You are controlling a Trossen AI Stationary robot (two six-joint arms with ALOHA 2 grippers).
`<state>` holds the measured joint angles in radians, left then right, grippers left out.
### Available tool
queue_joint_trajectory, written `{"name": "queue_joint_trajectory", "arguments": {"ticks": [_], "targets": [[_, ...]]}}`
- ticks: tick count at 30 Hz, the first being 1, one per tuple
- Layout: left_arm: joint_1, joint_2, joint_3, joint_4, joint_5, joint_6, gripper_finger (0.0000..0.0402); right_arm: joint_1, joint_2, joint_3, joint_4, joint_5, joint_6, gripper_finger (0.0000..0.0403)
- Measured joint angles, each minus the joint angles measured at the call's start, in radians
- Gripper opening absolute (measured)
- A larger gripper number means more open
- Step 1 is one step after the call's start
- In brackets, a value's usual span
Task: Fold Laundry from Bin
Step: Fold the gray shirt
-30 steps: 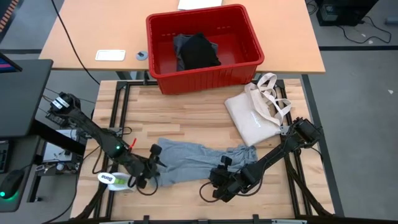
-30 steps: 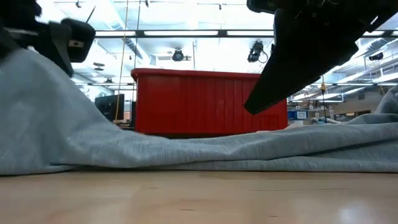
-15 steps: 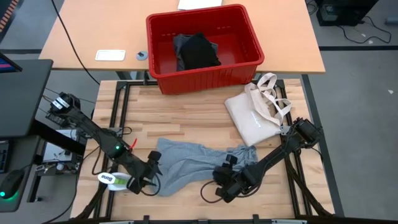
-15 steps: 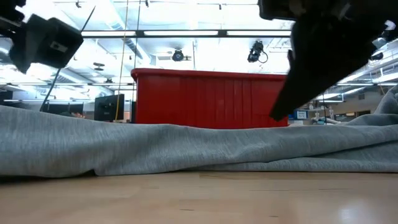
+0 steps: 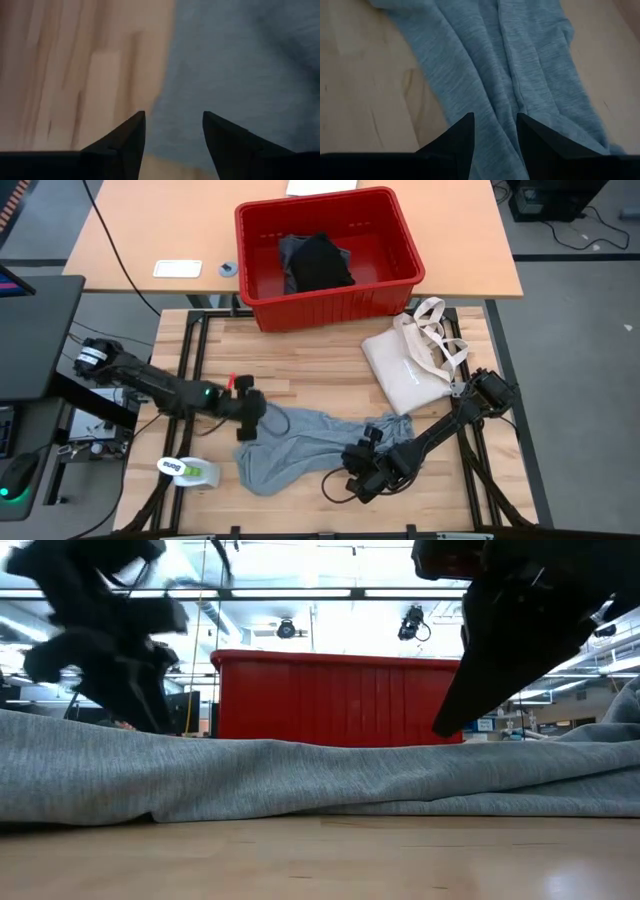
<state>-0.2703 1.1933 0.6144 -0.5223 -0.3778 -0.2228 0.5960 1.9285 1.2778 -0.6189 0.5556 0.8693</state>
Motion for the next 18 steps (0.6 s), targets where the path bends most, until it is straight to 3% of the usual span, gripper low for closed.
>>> {"name": "queue_joint_trajectory", "arguments": {"ticks": [6,11,18], "targets": [[0.174,-0.001,0.000,-0.039,0.233,0.073,0.0204,0.005,0.000,0.000,0.020,0.015,-0.021,0.0154],[0.195,0.036,0.000,-0.035,0.243,0.116,0.0204,0.005,0.000,0.000,0.083,0.024,-0.060,0.0154],[0.156,0.209,0.000,0.101,0.244,0.116,0.0204,0.005,0.000,0.000,0.132,0.073,-0.088,0.0154]]}}
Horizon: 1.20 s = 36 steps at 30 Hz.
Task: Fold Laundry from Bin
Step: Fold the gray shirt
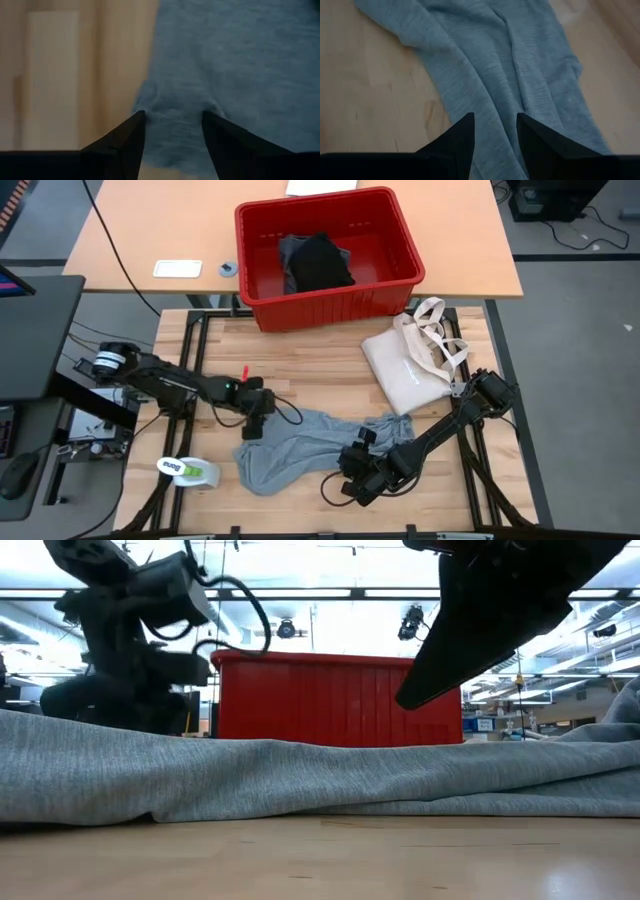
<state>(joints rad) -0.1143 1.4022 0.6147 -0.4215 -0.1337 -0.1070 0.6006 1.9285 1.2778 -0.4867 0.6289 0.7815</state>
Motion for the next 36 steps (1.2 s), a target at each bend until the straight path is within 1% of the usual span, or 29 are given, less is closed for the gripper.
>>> {"name": "queue_joint_trajectory", "arguments": {"ticks": [4,9,11,15,18,24,26,28,29,32,36], "targets": [[-0.027,0.062,0.006,0.066,-0.007,0.020,0.0203,0.000,0.000,0.000,-0.007,-0.001,0.000,0.0154],[-0.013,0.067,0.006,0.037,-0.013,0.024,0.0203,0.013,0.000,0.000,-0.008,0.014,0.001,0.0154],[0.004,0.066,0.006,0.010,0.000,0.023,0.0203,0.017,0.000,0.000,-0.008,0.030,0.000,0.0154],[0.016,0.066,0.006,0.007,0.023,0.023,0.0195,0.015,0.000,0.000,-0.008,0.041,0.000,0.0154],[0.007,0.066,0.005,0.007,0.023,0.025,0.0174,0.015,0.000,0.000,-0.008,0.041,0.001,0.0154],[-0.004,0.067,0.003,0.006,0.023,0.067,0.0114,0.019,0.000,0.000,-0.008,0.043,0.001,0.0154],[-0.011,0.067,0.003,-0.001,0.017,0.081,0.0080,0.020,0.000,0.000,-0.009,0.045,0.001,0.0154],[-0.023,0.065,0.003,-0.006,0.001,0.097,0.0034,0.020,0.000,0.000,-0.011,0.044,0.000,0.0154],[-0.031,0.054,0.001,-0.014,-0.012,0.100,0.0019,0.020,0.000,0.000,-0.016,0.039,-0.003,0.0154],[-0.055,-0.009,-0.007,-0.080,-0.055,0.097,0.0014,0.024,-0.002,0.000,-0.052,0.020,0.007,0.0154],[-0.077,-0.165,-0.006,-0.182,-0.083,0.057,0.0014,0.033,-0.021,0.000,-0.073,0.034,0.033,0.0154]]}}
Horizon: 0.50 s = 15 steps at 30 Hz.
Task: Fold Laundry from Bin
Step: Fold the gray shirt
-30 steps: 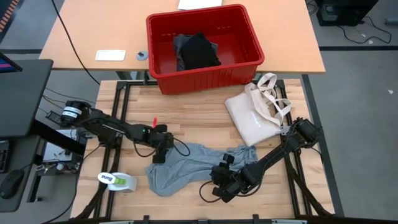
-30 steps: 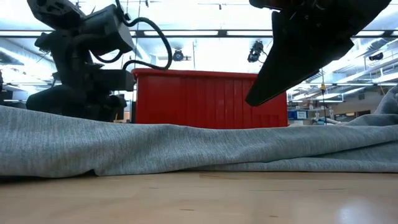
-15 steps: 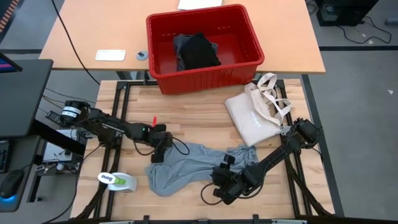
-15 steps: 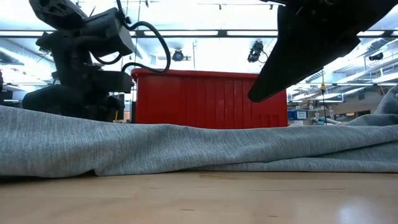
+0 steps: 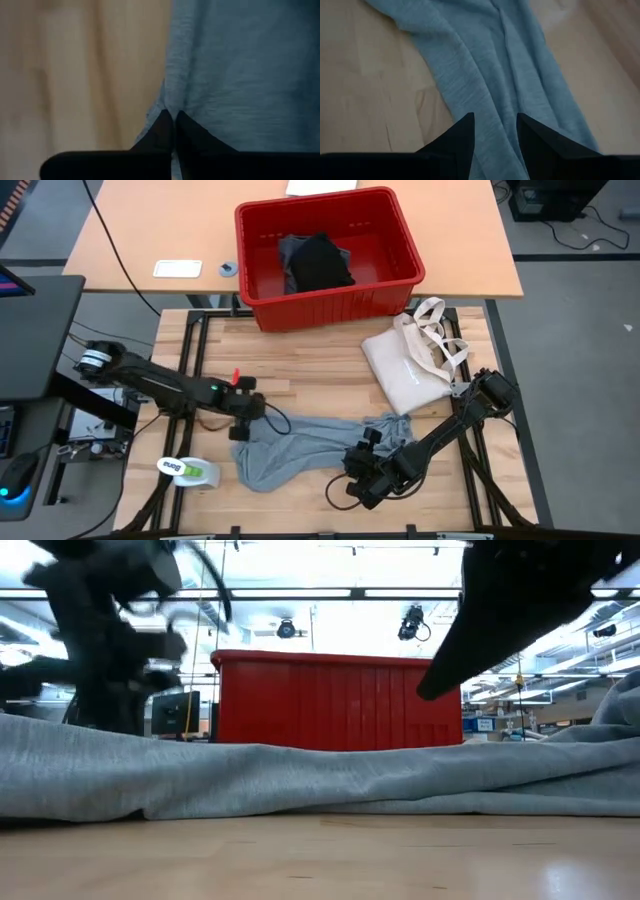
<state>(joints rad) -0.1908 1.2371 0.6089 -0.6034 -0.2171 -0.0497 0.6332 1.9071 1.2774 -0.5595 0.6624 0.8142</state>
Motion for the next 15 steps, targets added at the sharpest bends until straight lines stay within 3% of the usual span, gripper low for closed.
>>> {"name": "queue_joint_trajectory", "arguments": {"ticks": [3,7,15], "targets": [[0.000,-0.115,-0.003,-0.072,-0.021,-0.035,0.0014,0.002,-0.005,0.000,0.000,0.024,-0.003,0.0154],[0.011,-0.221,0.002,-0.052,-0.162,-0.063,0.0014,-0.006,-0.005,0.001,-0.012,0.054,0.003,0.0154],[0.129,-0.222,0.002,-0.061,-0.338,-0.094,0.0014,-0.039,-0.005,0.000,-0.065,0.118,0.086,0.0154]]}}
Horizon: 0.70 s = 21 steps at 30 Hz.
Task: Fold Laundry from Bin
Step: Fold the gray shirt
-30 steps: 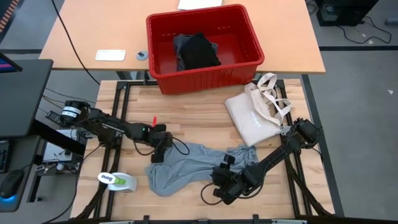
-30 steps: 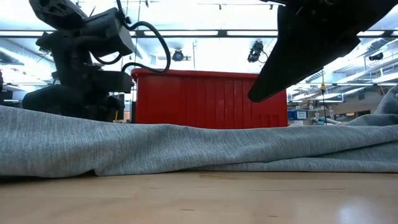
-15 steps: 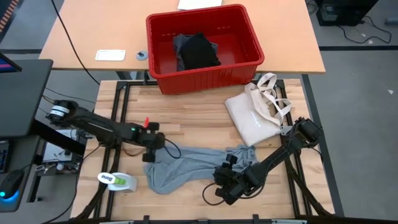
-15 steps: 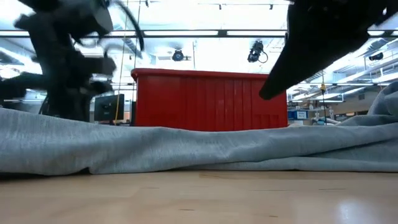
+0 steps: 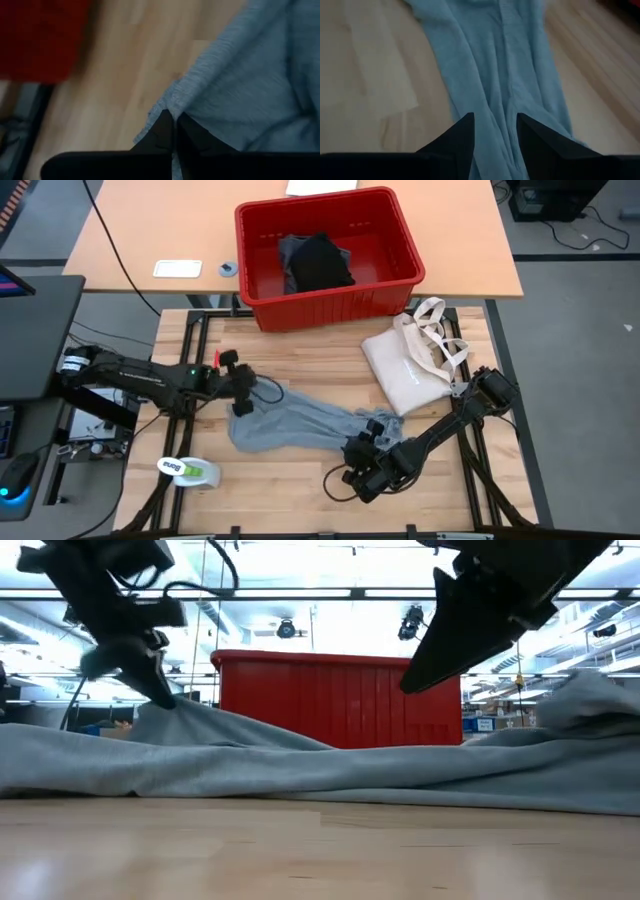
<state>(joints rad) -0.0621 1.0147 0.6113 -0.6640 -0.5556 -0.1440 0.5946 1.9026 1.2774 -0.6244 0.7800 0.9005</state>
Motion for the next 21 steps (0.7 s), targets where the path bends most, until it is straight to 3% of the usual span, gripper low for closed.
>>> {"name": "queue_joint_trajectory", "arguments": {"ticks": [4,7,18,20,21], "targets": [[0.099,0.030,0.000,0.003,-0.040,-0.005,0.0022,-0.024,0.000,0.000,-0.024,0.008,0.036,0.0154],[0.158,0.042,0.000,0.003,-0.060,0.006,0.0053,-0.035,0.000,0.000,-0.008,-0.020,0.023,0.0154],[0.260,0.042,0.002,0.111,-0.062,0.160,0.0271,-0.020,0.000,0.000,0.027,-0.037,-0.009,0.0154],[0.254,0.041,0.006,0.116,-0.014,0.170,0.0293,-0.012,0.000,0.000,0.020,-0.030,-0.013,0.0154],[0.247,0.041,0.010,0.110,0.059,0.187,0.0299,-0.008,0.000,0.000,0.016,-0.026,-0.013,0.0154]]}}
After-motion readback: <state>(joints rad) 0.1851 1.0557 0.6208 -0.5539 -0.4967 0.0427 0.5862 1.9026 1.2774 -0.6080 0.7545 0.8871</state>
